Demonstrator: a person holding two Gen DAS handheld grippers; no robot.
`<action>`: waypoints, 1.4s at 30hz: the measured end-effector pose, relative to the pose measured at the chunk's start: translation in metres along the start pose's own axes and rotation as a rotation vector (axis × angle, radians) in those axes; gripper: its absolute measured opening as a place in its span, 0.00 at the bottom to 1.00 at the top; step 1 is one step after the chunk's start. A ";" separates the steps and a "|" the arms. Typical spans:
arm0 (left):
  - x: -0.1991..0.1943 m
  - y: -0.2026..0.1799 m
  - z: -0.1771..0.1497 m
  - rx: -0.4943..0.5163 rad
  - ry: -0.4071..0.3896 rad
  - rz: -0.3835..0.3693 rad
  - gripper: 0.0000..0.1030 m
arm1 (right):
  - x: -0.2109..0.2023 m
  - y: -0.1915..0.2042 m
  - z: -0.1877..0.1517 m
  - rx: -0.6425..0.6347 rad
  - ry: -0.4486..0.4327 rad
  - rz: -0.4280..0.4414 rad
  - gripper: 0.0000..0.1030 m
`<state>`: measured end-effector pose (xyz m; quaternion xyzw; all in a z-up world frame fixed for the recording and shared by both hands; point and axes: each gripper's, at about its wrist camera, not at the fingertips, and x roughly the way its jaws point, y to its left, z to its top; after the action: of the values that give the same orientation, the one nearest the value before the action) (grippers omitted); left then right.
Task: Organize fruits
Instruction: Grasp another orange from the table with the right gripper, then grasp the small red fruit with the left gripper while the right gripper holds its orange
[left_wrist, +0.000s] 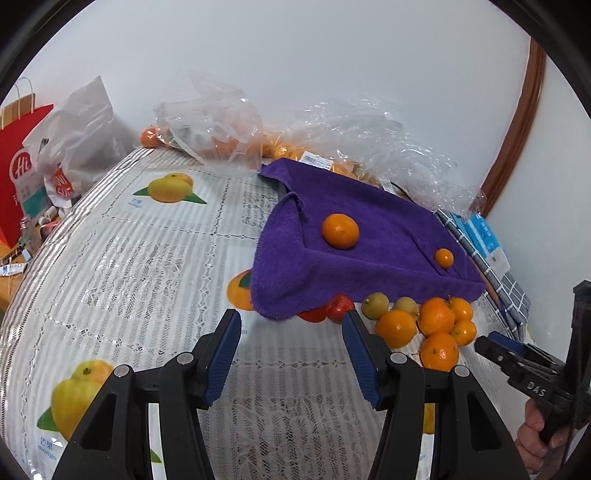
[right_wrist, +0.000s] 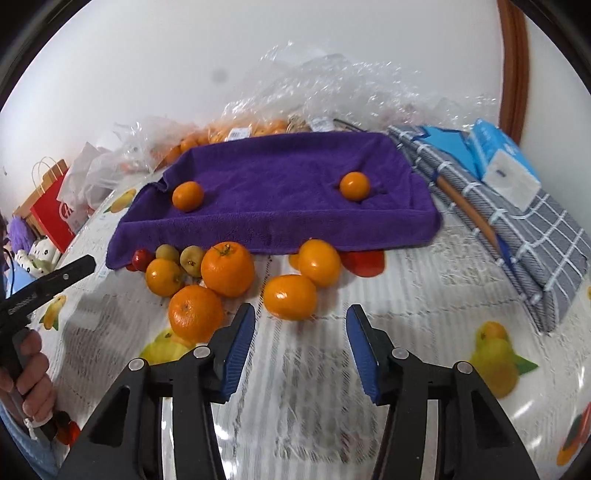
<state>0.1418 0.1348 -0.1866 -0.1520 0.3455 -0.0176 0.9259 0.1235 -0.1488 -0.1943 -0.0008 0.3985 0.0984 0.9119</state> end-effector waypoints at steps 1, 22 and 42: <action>0.001 0.000 0.000 -0.001 0.000 0.000 0.53 | 0.004 0.002 0.002 -0.006 0.007 0.001 0.51; 0.013 -0.022 -0.009 0.109 0.066 -0.013 0.53 | -0.006 -0.012 -0.015 -0.060 -0.039 -0.076 0.39; 0.052 -0.066 0.006 0.305 0.130 0.094 0.44 | -0.016 -0.040 -0.027 0.014 -0.033 0.009 0.39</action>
<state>0.1903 0.0663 -0.1958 0.0083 0.4046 -0.0362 0.9137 0.1002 -0.1930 -0.2043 0.0092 0.3839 0.0997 0.9179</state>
